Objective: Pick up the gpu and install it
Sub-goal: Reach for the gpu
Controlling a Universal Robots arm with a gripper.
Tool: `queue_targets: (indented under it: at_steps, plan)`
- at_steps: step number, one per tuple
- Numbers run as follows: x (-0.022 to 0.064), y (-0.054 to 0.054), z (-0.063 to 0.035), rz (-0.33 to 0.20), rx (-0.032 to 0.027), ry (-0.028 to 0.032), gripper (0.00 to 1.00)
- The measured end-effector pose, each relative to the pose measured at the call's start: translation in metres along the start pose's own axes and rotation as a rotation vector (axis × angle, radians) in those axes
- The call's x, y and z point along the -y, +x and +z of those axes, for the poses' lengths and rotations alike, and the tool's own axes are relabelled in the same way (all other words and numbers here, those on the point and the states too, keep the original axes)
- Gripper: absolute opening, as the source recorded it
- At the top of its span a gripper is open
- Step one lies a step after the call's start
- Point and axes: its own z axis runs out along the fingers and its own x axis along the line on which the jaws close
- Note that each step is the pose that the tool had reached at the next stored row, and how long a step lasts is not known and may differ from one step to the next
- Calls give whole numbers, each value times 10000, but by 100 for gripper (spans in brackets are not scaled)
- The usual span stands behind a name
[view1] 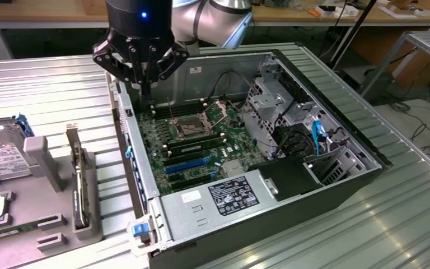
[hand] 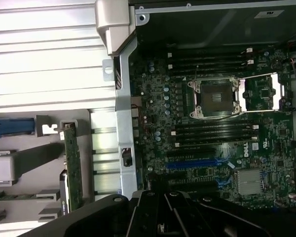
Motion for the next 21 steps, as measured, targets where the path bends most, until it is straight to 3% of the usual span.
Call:
queue_targets:
  at_steps: [21]
  plan:
    - [133,199,-11,1,0,0,11]
